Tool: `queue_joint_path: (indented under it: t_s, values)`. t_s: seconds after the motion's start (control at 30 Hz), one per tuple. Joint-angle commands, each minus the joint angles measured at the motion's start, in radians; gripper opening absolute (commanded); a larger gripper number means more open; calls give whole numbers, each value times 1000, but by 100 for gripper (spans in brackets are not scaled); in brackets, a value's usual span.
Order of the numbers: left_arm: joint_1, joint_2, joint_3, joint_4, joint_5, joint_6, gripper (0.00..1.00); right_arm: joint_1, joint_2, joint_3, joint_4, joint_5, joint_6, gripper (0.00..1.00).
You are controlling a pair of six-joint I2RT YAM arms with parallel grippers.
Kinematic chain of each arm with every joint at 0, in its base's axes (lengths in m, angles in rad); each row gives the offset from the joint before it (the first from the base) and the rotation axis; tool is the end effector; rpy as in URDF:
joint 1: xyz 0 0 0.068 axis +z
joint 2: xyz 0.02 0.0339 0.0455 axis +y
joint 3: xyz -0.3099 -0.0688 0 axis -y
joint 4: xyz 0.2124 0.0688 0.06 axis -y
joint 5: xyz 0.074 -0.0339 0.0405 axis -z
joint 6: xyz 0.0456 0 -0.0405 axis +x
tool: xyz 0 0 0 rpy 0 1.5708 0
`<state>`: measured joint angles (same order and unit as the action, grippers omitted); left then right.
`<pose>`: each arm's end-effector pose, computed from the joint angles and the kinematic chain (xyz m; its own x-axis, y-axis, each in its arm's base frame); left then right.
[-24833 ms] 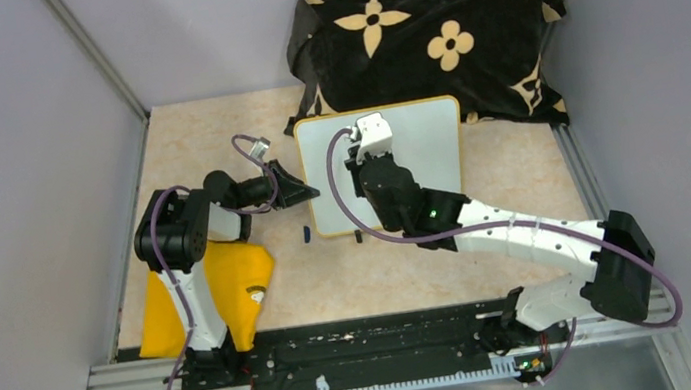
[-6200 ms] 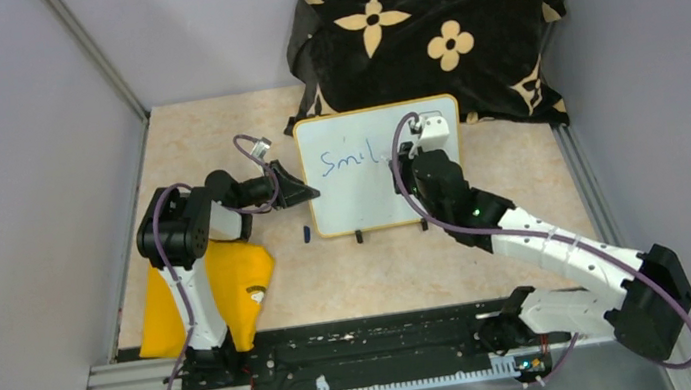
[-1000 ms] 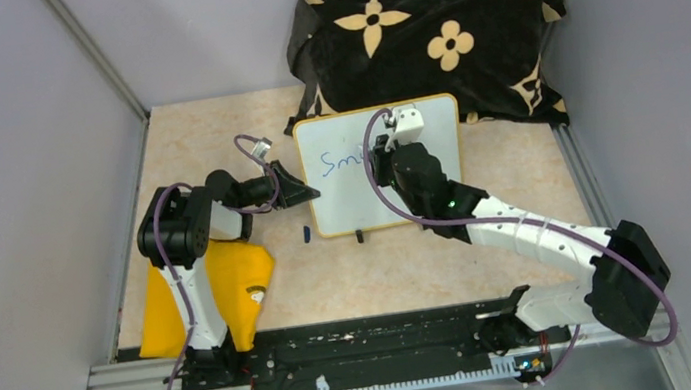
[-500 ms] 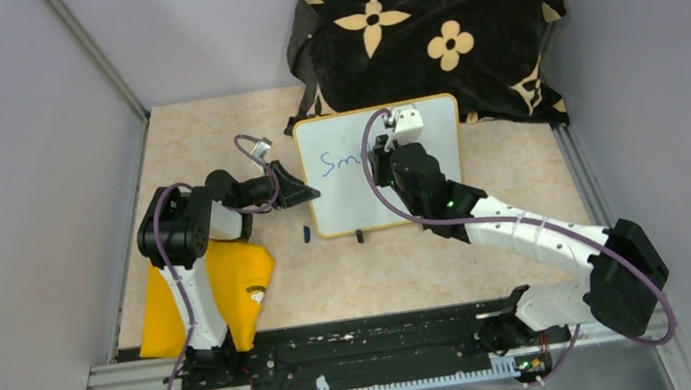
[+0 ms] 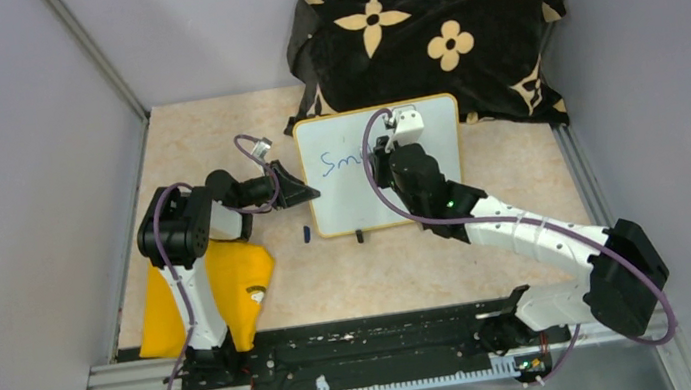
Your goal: Write a sentence on the whiteboard
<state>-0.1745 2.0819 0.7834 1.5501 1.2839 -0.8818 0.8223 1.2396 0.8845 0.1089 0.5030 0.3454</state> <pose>0.3574 -0.1074 0.2170 -0.5882 -0.1181 -0.8001 0.8021 0.0413 -0.5958 0.1861 0.1680 0.3612 -0.2657 0.1498 -0.9523 -0.2485 0.9438 0.2178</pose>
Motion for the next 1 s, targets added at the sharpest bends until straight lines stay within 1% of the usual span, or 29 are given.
queue_joint_path:
  t_s: [0.0,0.13,0.27,0.4,0.5,0.7,0.83,0.9,0.97]
  values:
    - [-14,40,3,241,3,-6,0,0,0,9,9,11,14,0]
    - [-14,37,4,241,3,-6,0,0,-31,1,22,4,17,0]
    - [-14,37,3,241,3,-6,0,0,-109,-30,70,-16,12,0]
    - [-14,37,4,241,3,-6,0,0,-186,-55,68,-8,4,0]
    - [-14,37,2,241,4,-5,0,0,-240,-90,46,32,-6,0]
    - [-14,36,1,242,3,-5,0,-2,-349,-217,28,160,-20,0]
    - [-14,36,1,241,4,-5,0,-12,-415,-300,55,191,18,0]
    - [-14,37,0,240,4,-5,0,-25,-419,-300,24,185,55,0]
    - [-14,38,-1,242,4,-5,0,-26,-411,-287,-13,203,60,0]
